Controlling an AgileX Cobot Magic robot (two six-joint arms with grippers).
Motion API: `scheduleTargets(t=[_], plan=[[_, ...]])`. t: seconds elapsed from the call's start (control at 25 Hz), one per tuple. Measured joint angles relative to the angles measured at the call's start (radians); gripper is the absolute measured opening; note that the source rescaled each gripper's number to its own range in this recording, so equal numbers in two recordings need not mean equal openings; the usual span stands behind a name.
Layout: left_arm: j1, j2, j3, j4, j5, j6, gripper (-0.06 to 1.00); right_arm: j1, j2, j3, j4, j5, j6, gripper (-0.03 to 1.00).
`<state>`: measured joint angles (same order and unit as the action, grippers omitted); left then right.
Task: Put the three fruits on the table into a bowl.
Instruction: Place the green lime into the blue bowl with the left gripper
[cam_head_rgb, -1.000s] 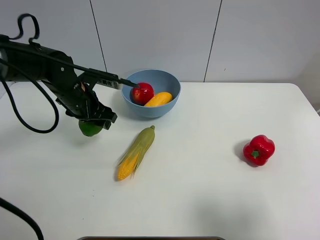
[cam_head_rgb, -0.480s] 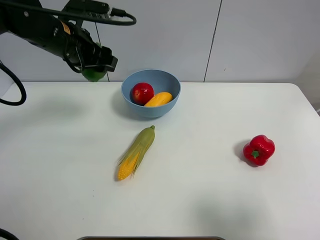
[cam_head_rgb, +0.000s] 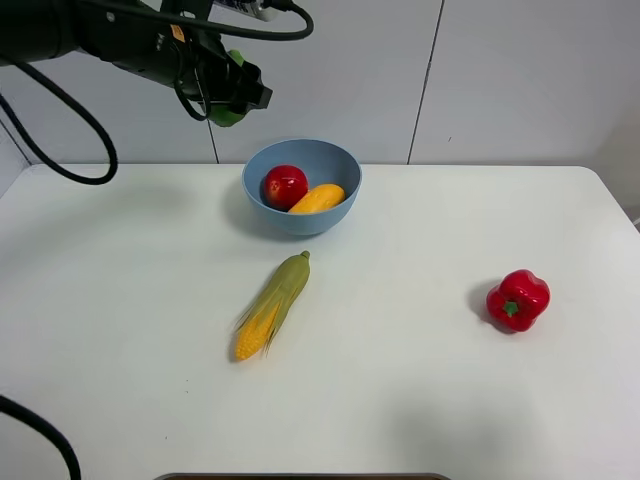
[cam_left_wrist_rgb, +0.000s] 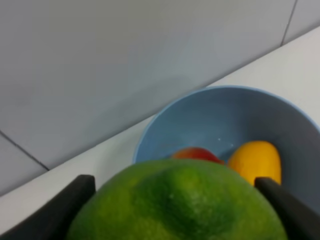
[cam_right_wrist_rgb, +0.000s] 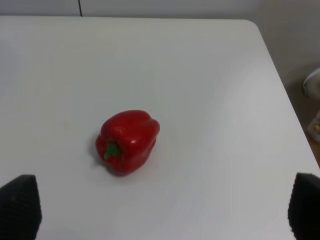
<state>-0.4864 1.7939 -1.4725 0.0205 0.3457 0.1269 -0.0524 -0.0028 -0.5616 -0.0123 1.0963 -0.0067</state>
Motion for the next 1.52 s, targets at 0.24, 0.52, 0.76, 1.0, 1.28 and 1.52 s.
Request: scheduleTargets(t=[0.24, 0.52, 0.76, 1.0, 1.28, 1.52], plan=[[0.000, 0.131, -0.102, 0.000, -0.003, 0.010, 0.03, 0.000, 0.000, 0.000, 0.000, 0.000, 0.000, 1.00], [0.000, 0.294, -0.211, 0.000, -0.017, 0.025, 0.03, 0.000, 0.000, 0.000, 0.000, 0.000, 0.000, 1.00], [0.000, 0.387, -0.247, -0.033, -0.020, 0.031, 0.03, 0.000, 0.000, 0.000, 0.000, 0.000, 0.000, 1.00], [0.000, 0.416, -0.247, -0.058, -0.018, 0.031, 0.03, 0.000, 0.000, 0.000, 0.000, 0.000, 0.000, 1.00], [-0.022, 0.441, -0.247, -0.147, -0.022, 0.031, 0.03, 0.000, 0.000, 0.000, 0.000, 0.000, 0.000, 1.00], [-0.041, 0.451, -0.247, -0.185, -0.038, 0.031, 0.03, 0.000, 0.000, 0.000, 0.000, 0.000, 0.007, 1.00]])
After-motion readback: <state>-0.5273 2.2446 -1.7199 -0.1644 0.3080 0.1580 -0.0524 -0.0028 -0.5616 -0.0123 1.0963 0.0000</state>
